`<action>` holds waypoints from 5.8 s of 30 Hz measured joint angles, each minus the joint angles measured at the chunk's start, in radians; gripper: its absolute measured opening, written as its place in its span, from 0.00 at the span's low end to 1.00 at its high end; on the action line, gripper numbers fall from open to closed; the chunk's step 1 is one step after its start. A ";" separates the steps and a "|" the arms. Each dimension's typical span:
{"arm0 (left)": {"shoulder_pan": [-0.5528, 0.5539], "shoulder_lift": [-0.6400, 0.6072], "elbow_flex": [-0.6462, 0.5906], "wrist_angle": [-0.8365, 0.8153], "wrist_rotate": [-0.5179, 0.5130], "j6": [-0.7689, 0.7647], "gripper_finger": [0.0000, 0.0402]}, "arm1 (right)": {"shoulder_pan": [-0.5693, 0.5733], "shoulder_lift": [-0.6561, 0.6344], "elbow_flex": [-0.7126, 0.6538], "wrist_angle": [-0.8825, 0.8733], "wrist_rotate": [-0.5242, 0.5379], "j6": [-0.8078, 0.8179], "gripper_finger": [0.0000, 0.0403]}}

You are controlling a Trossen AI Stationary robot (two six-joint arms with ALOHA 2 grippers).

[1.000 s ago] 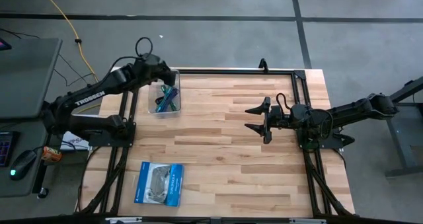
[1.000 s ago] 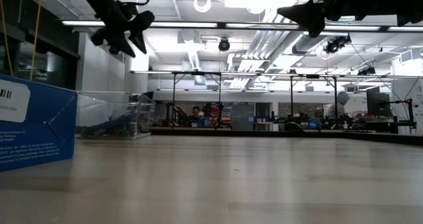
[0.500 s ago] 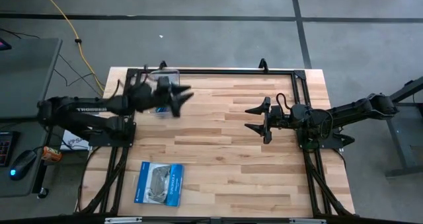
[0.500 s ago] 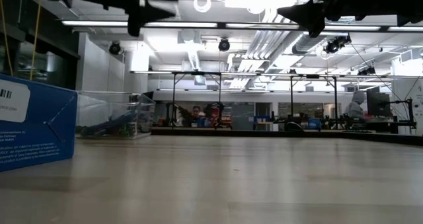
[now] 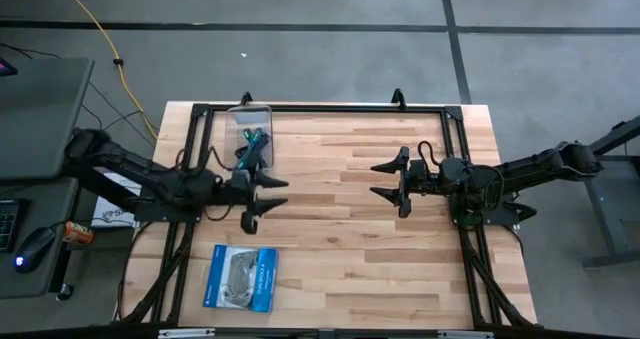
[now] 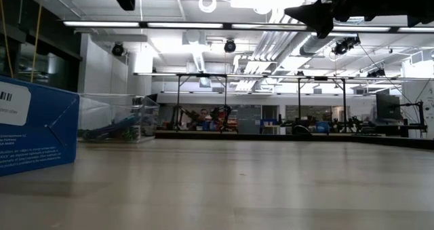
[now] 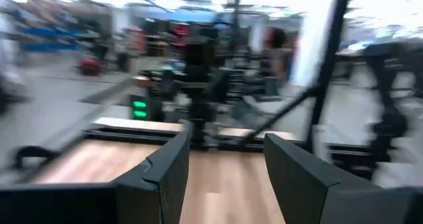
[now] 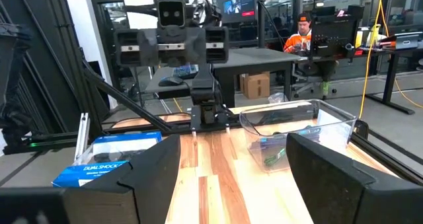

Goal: Pick and place USB-C Cables
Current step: Return to Home Position

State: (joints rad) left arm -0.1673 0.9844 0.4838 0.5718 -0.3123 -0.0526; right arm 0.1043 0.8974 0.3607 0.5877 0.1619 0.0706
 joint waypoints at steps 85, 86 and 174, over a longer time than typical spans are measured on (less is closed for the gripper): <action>0.245 -0.807 -0.388 -0.385 0.125 -0.075 0.00 | 0.000 0.000 0.000 -0.015 0.000 0.000 0.67; 0.245 -0.812 -0.398 -0.387 0.125 -0.075 0.00 | 0.000 0.000 0.000 -0.016 0.000 0.000 0.67; 0.245 -0.971 -0.471 -0.530 0.092 -0.032 0.00 | 0.003 -0.750 0.000 -0.665 0.071 0.052 0.00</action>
State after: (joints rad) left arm 0.0776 0.0137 0.0124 0.0422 -0.2199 -0.0850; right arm 0.1074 0.1469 0.3603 -0.0771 0.2330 0.1229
